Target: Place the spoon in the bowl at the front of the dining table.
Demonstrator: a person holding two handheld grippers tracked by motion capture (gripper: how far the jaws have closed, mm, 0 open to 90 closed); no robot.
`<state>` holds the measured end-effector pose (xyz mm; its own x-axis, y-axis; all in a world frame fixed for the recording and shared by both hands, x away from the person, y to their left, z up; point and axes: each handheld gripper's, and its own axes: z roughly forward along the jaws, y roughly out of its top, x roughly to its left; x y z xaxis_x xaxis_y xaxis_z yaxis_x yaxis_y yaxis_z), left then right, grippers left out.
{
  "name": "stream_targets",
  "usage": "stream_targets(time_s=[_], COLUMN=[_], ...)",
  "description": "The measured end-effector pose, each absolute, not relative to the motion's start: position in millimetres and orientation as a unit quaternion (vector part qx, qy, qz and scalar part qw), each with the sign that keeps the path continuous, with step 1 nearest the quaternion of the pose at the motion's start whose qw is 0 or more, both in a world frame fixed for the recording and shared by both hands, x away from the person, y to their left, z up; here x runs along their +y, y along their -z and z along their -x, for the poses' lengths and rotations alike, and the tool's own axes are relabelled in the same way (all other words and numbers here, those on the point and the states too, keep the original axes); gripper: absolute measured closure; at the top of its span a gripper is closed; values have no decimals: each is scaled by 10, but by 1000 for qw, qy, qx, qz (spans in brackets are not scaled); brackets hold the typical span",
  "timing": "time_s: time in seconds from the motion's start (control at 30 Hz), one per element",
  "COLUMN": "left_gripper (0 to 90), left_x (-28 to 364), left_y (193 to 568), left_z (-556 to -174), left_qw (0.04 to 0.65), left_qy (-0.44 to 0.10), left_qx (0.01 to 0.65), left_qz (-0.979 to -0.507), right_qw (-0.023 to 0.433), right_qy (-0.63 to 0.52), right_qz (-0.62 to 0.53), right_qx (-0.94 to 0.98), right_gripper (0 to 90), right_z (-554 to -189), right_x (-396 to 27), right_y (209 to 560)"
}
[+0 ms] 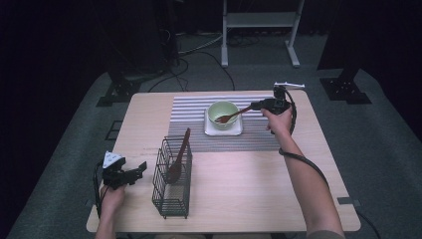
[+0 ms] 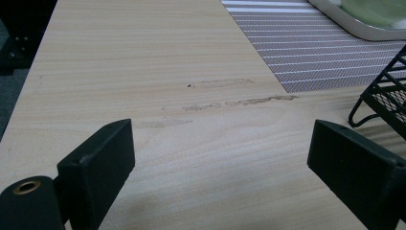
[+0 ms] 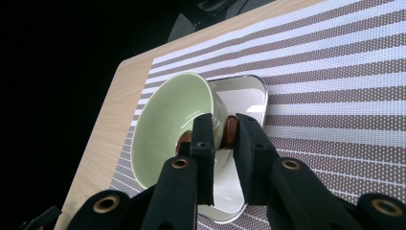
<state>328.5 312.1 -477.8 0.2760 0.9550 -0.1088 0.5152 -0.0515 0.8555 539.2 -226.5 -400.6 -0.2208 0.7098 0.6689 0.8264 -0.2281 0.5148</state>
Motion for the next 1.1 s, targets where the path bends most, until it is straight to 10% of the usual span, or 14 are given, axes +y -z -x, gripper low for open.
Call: stream_targets(time_s=[1.1], left_gripper=[83], left_x=[3116], left_y=[4777], left_z=[-3281], left_qw=[422], left_qy=[-261], left_qx=[540], left_qz=[-680], right_qw=[105], right_qy=[473], right_qz=[584], right_qx=[-651], right_gripper=[495], right_z=[-5192], right_x=[-2166], right_y=[4146])
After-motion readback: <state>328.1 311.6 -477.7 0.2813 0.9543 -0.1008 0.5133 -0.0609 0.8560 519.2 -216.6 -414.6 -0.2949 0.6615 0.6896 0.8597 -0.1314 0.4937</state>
